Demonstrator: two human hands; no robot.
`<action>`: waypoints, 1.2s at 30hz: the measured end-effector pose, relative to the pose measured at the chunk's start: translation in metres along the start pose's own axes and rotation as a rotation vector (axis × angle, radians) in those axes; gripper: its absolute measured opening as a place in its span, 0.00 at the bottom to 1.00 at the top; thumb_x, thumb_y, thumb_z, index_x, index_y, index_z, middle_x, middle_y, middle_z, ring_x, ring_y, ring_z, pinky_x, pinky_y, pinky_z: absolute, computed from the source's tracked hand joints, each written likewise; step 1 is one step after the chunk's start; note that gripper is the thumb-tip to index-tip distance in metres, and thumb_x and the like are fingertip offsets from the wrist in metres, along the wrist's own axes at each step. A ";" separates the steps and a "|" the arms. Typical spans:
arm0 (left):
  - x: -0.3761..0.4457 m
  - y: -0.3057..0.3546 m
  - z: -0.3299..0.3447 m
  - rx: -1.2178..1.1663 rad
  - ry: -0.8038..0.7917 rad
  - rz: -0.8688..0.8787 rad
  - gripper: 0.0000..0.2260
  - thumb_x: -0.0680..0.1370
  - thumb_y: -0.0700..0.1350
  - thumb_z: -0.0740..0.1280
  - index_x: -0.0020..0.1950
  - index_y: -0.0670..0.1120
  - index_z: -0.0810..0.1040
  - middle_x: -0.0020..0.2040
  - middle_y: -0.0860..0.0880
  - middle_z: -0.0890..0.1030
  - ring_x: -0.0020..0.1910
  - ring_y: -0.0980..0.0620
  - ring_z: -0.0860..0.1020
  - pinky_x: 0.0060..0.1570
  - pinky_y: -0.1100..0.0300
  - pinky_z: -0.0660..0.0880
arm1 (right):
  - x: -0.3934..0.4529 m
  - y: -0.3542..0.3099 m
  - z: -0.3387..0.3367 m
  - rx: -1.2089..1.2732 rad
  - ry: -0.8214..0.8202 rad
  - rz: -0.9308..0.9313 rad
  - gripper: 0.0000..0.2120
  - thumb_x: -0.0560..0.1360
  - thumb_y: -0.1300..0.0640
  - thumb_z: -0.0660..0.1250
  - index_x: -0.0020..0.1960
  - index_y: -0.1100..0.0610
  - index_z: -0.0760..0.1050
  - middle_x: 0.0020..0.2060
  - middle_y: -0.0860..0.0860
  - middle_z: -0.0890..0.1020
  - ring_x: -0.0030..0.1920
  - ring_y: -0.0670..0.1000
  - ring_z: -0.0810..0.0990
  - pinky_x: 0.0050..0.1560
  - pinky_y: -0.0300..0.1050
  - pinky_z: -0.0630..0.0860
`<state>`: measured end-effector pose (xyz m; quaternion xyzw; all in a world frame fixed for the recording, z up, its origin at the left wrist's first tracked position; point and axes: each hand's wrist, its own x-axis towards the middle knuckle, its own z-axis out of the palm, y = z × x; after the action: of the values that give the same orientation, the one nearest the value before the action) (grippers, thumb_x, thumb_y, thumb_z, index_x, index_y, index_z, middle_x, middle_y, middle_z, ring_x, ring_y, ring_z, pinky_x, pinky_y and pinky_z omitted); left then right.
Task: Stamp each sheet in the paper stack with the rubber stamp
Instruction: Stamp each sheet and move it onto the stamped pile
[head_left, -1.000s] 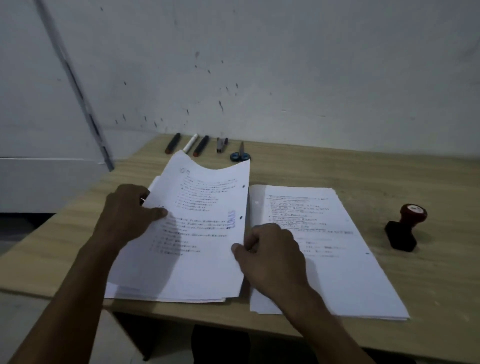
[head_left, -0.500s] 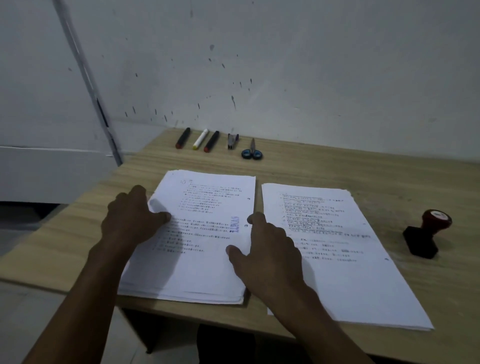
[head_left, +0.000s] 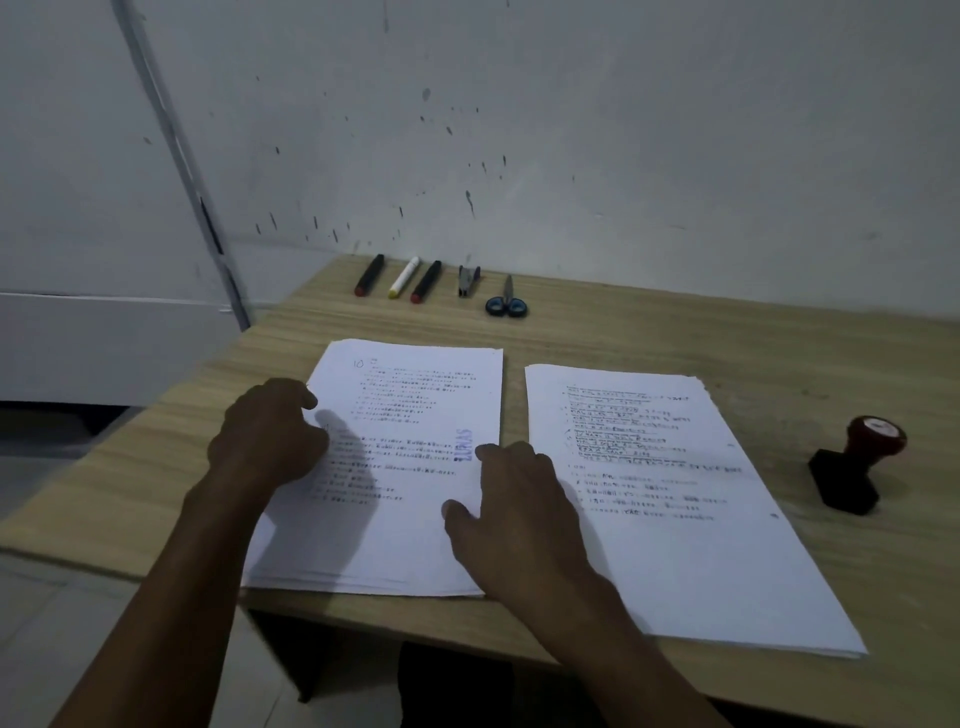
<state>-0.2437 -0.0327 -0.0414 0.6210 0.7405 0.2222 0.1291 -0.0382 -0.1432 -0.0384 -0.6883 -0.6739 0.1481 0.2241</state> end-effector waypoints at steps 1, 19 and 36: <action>0.000 0.000 0.000 0.005 -0.001 -0.007 0.21 0.70 0.42 0.72 0.63 0.45 0.77 0.65 0.43 0.75 0.63 0.40 0.73 0.61 0.46 0.72 | 0.000 0.001 -0.001 0.001 -0.005 -0.005 0.19 0.79 0.46 0.63 0.66 0.52 0.67 0.63 0.49 0.70 0.65 0.50 0.66 0.60 0.46 0.70; -0.028 0.061 0.017 -0.169 0.269 0.227 0.21 0.72 0.47 0.73 0.63 0.44 0.76 0.62 0.38 0.75 0.61 0.39 0.73 0.60 0.49 0.69 | -0.020 0.026 -0.043 0.144 0.113 -0.131 0.27 0.78 0.44 0.65 0.74 0.47 0.62 0.67 0.45 0.70 0.68 0.47 0.65 0.66 0.46 0.67; -0.102 0.189 0.100 -0.478 0.018 0.852 0.11 0.73 0.42 0.73 0.54 0.48 0.80 0.51 0.54 0.78 0.45 0.57 0.78 0.43 0.59 0.76 | -0.035 0.194 -0.141 0.008 0.848 0.411 0.19 0.69 0.56 0.74 0.54 0.55 0.67 0.46 0.51 0.74 0.44 0.55 0.73 0.38 0.47 0.66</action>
<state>-0.0143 -0.0906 -0.0444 0.8198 0.3499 0.4245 0.1592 0.1986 -0.1916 -0.0202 -0.8063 -0.3720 -0.1021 0.4484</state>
